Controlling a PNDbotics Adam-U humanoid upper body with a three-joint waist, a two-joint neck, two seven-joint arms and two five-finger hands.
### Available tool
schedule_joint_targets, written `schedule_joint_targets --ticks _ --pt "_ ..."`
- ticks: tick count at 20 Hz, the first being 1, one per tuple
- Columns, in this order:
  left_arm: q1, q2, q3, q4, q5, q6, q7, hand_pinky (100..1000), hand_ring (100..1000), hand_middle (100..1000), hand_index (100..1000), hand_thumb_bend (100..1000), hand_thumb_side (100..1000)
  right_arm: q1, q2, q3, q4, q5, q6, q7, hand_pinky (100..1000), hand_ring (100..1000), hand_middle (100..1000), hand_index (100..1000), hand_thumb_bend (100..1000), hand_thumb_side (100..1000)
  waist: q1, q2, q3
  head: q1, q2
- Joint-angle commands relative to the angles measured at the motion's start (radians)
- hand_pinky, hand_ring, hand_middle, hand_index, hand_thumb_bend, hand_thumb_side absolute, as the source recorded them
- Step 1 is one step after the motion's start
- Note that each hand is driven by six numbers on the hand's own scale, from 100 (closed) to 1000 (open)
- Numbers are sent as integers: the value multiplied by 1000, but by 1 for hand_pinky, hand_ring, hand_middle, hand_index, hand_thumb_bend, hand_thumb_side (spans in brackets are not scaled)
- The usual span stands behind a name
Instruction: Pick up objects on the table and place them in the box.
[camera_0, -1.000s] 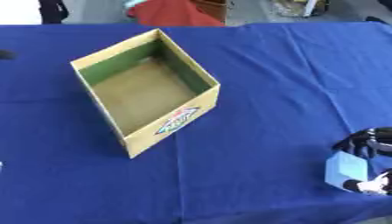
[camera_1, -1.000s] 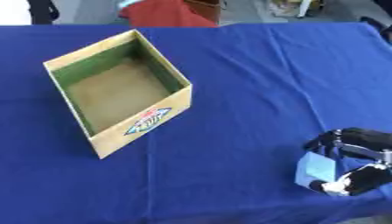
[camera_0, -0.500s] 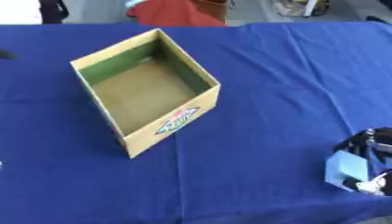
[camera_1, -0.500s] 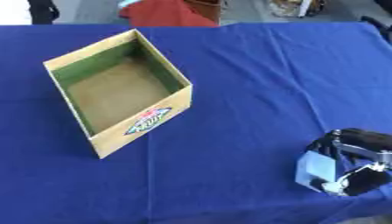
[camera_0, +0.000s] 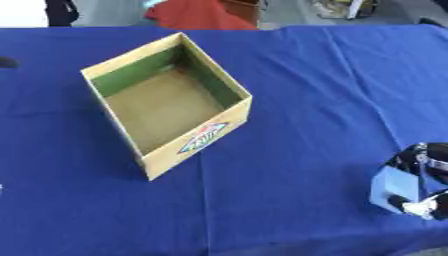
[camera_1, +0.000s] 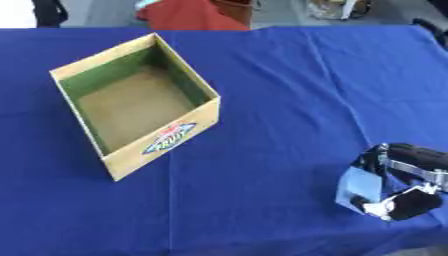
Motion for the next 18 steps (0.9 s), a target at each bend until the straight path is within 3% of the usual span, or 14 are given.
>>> schedule_joint_targets --ticks 1,8,18 --pt "-5 15 2 -17 4 1 -1 588 823 684 730 171 943 -14 -29 -12 -16 -31 -9 -17 136 410 395 654 100 502 0 -11 0 -1 2" --pt "-4 15 1 -17 5 3 -2 589 823 686 731 171 942 -65 -33 -27 -23 -34 -8 -15 137 418 404 657 100 468 -1 -15 1 -1 2" --pt "-2 14 -2 -17 10 5 -6 590 823 687 732 172 941 -319 27 5 -31 -14 4 62 127 420 409 659 100 451 -3 -25 13 2 -1"
